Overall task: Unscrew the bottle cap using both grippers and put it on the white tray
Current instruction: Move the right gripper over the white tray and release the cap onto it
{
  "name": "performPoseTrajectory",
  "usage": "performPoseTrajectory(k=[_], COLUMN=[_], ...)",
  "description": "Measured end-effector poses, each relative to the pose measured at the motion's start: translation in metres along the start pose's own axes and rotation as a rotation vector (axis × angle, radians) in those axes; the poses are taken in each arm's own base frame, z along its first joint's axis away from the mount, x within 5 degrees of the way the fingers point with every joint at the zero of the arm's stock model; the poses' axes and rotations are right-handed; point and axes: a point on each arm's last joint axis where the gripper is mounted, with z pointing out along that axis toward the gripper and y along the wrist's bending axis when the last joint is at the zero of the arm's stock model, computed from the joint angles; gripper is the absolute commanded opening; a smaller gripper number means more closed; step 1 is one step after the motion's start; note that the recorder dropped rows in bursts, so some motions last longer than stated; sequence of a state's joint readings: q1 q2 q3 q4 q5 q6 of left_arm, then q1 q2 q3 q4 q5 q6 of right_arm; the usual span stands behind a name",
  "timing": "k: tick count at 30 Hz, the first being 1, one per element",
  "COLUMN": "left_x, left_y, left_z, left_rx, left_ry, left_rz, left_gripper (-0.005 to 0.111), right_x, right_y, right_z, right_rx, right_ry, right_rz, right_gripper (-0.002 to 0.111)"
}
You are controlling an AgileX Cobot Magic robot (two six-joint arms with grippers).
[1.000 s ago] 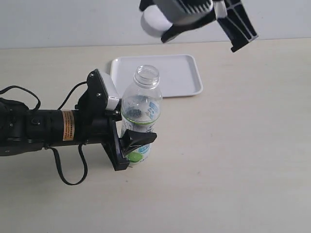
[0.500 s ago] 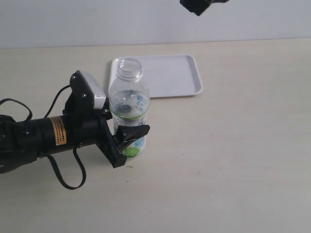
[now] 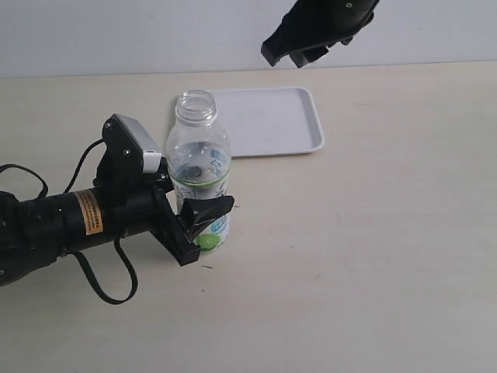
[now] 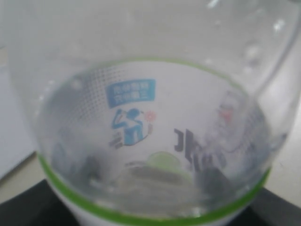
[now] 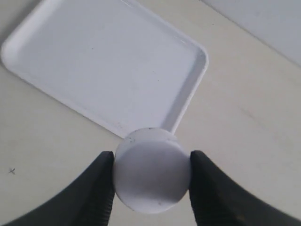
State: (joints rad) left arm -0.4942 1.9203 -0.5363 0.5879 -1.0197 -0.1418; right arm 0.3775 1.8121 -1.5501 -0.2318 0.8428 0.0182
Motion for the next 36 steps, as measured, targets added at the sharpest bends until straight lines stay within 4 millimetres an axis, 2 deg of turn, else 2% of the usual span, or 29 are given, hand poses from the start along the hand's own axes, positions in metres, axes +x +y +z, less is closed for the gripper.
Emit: performPoseTrajectory(k=[6,7,11,15,18,22,29,34,36], left_x=[0.006,0.009,0.009,0.009,0.009,0.009,0.009,0.009,0.009], left_y=[0.000,0.000,0.000,0.000,0.000,0.000,0.000,0.000,0.000], left_z=[0.003,0.004,0.004,0.004,0.004,0.004,0.004,0.004,0.004], left_rx=[0.002,0.006,0.005,0.005,0.006,0.006,0.006,0.006,0.006], left_ry=[-0.015,-0.015,-0.020,-0.020,-0.024,-0.026,-0.026,-0.026,-0.026], left_rz=[-0.019,-0.021,-0.011,-0.002,-0.002,-0.002,-0.002,-0.002,-0.002], left_gripper=[0.000,0.000,0.000,0.000,0.000,0.000,0.000,0.001,0.007], right_x=[0.014,0.017,0.016,0.008,0.012,0.021,0.021,0.021,0.022], right_y=[-0.030,-0.029,-0.023,-0.022,-0.019,-0.015,-0.015,-0.015,-0.014], right_z=[0.071,0.092,0.142,0.176,0.199,0.215,0.218,0.218,0.218], right_rx=[-0.147,-0.179,-0.192,-0.194,-0.197,-0.201,-0.200,-0.200,-0.203], right_ry=[0.034,0.025,-0.011,-0.022,-0.004,0.027,0.023,0.023,0.031], right_rz=[0.183,0.206,0.229,0.236,0.230,0.224,0.208,0.207,0.207], right_gripper=[0.000,0.000,0.000,0.000,0.003,0.024,0.075,0.078,0.078])
